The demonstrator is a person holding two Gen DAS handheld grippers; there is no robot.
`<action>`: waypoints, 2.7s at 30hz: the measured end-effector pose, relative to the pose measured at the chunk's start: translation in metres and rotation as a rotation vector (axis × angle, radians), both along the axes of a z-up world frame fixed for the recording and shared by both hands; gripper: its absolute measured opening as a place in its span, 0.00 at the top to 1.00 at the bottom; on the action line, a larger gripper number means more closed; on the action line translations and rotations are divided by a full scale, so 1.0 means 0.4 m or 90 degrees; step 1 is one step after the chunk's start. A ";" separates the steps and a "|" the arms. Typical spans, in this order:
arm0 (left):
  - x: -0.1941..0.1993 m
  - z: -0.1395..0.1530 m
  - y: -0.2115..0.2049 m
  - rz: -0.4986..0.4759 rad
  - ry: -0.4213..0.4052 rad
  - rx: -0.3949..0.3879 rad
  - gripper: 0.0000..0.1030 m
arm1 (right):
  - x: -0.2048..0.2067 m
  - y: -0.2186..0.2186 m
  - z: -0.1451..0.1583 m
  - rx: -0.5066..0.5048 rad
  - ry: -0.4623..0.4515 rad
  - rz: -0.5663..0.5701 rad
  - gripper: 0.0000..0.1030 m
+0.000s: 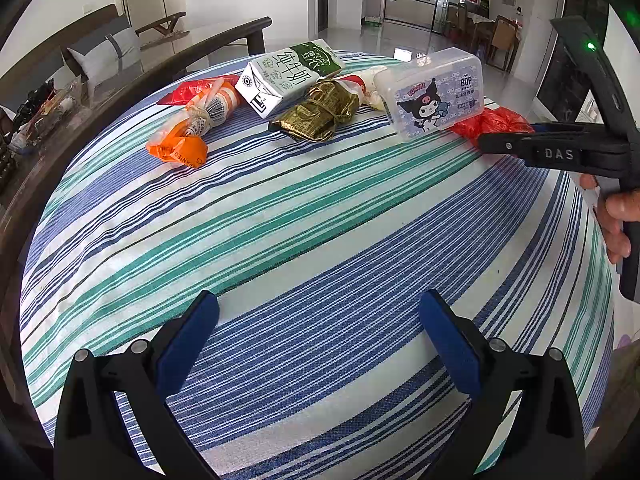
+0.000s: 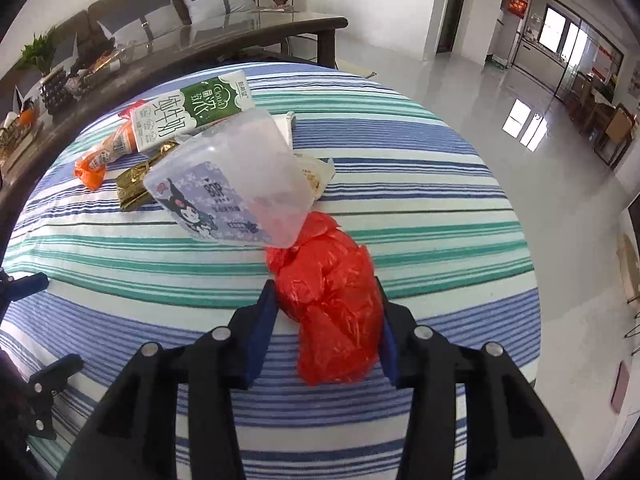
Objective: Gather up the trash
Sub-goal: 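Grasp the red plastic bag with the right tool and lift it, then grasp the orange-and-white plastic bag bundle with the left tool while the right tool holds the red bag, then carry the red bag and orange bundle over the blue wastebasket with both tools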
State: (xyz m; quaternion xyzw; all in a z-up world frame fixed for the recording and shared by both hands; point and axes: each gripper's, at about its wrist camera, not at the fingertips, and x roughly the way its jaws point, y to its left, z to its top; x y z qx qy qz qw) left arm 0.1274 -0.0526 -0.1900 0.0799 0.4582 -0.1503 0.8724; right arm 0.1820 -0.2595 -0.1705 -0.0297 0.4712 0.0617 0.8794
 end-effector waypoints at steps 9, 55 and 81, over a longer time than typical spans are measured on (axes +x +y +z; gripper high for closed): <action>0.005 0.009 0.021 -0.011 0.004 -0.023 0.04 | -0.226 0.029 0.012 0.068 -0.018 -0.022 0.57; -0.021 0.053 0.120 -0.080 0.044 -0.064 0.26 | -0.376 0.071 0.051 0.139 0.018 0.012 0.35; -0.006 0.086 0.056 -0.113 0.008 -0.025 0.58 | -0.318 0.051 0.090 0.112 0.007 0.041 0.59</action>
